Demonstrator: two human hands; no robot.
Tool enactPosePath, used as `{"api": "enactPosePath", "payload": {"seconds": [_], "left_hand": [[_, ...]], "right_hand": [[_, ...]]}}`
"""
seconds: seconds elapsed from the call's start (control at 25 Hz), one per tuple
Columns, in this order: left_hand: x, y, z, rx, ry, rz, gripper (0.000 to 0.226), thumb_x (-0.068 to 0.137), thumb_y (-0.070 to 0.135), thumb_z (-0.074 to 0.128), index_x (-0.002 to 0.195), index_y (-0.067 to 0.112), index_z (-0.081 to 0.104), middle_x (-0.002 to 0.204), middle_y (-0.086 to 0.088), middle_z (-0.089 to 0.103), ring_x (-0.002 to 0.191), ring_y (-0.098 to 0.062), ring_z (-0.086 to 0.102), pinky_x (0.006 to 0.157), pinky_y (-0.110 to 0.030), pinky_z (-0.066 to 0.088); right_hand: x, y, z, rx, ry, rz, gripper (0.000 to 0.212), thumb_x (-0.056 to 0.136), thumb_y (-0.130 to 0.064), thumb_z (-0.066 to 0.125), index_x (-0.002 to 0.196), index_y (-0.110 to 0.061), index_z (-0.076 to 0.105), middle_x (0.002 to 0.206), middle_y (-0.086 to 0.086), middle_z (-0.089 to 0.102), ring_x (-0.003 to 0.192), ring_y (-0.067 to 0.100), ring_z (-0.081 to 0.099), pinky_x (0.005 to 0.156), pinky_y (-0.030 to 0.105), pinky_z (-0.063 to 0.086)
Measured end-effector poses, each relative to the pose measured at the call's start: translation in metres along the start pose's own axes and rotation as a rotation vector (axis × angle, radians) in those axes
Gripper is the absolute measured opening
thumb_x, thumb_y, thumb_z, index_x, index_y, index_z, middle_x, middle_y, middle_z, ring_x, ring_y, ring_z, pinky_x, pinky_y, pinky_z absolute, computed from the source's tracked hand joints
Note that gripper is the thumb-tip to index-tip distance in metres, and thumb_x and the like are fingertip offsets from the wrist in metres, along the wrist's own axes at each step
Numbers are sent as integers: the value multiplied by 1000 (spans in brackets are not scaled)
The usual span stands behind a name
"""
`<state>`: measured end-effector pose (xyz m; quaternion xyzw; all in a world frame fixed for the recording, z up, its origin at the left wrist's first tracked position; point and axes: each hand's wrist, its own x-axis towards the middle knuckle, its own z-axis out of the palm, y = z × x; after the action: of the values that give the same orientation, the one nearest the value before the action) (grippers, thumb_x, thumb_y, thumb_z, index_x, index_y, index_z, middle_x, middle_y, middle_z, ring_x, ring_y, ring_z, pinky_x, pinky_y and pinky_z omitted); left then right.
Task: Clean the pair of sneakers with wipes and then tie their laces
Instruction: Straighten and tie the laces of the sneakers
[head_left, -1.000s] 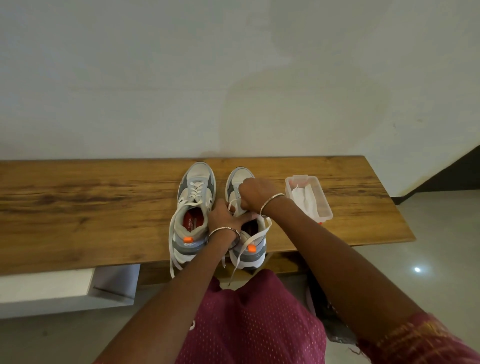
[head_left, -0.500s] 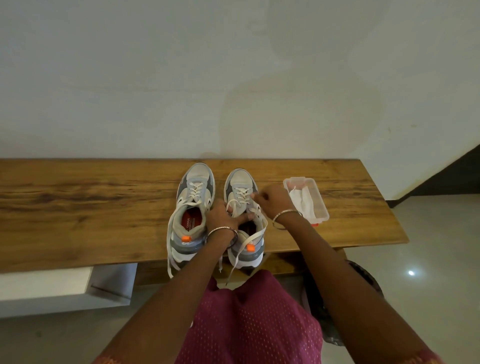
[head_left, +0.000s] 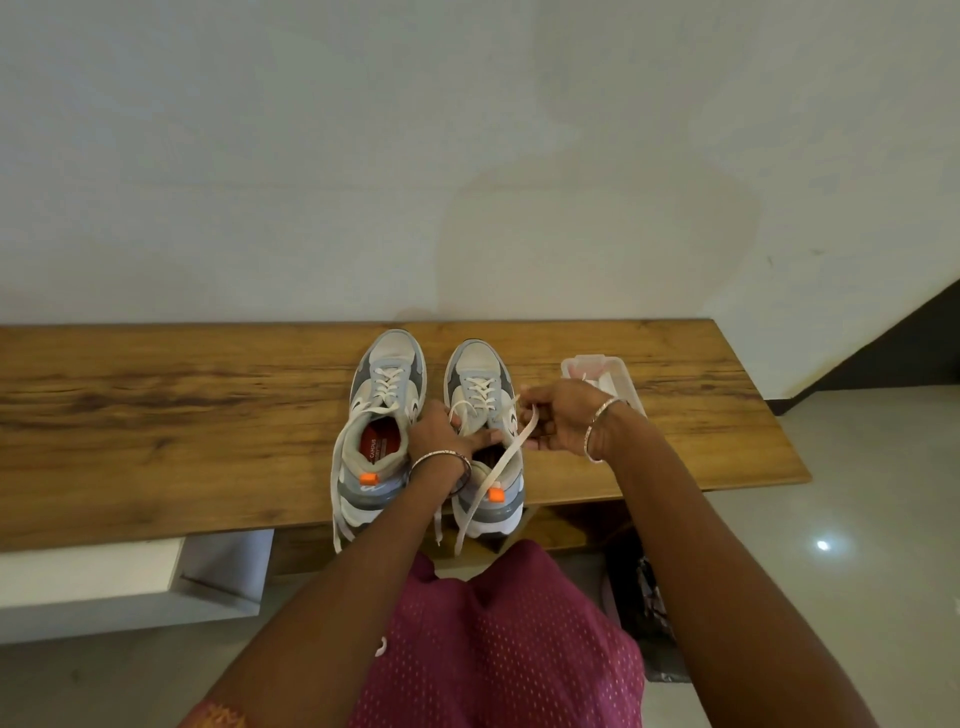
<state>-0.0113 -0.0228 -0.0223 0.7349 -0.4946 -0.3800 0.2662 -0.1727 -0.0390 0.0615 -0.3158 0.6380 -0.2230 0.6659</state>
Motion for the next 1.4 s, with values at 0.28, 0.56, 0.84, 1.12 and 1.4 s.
{"api": "enactPosePath", "payload": {"seconds": [0.28,0.56,0.84,1.12,1.4], "left_hand": [[1,0,-2,25,-23,3,73,59,48,92,106,7,55,100,-8,64,88,-24,57,71,-31,42],[0,2,-4,32,-41,12,71,62,46,91,110,6,57,104,-11,66,95,-28,62,72,-31,43],[-3,8,-7,93,-66,7,72,61,49,91,109,6,58,105,-12,68,97,-30,64,74,-34,46],[8,64,-56,231,-197,-15,43,94,44,62,110,4,69,113,-16,68,101,-35,64,80,-35,48],[6,131,-98,221,-333,8,15,95,14,61,87,9,72,63,-6,48,47,-19,39,40,-21,34]], "right_hand": [[-25,-61,-1,3,72,-110,30,102,-15,42,73,-13,49,50,-5,30,39,7,23,43,20,25],[-33,-62,14,61,97,-261,26,94,-7,44,69,-8,49,45,-5,26,38,10,16,42,21,15],[-33,-48,15,148,105,-369,28,96,-10,43,68,-11,48,46,-6,27,38,9,18,40,22,17],[-37,-46,11,34,161,-396,26,95,-14,46,70,-12,53,50,-4,34,41,10,24,45,26,21],[-41,-47,18,15,200,-392,29,98,-18,49,71,-11,60,52,-3,42,51,13,39,62,31,46]]}}
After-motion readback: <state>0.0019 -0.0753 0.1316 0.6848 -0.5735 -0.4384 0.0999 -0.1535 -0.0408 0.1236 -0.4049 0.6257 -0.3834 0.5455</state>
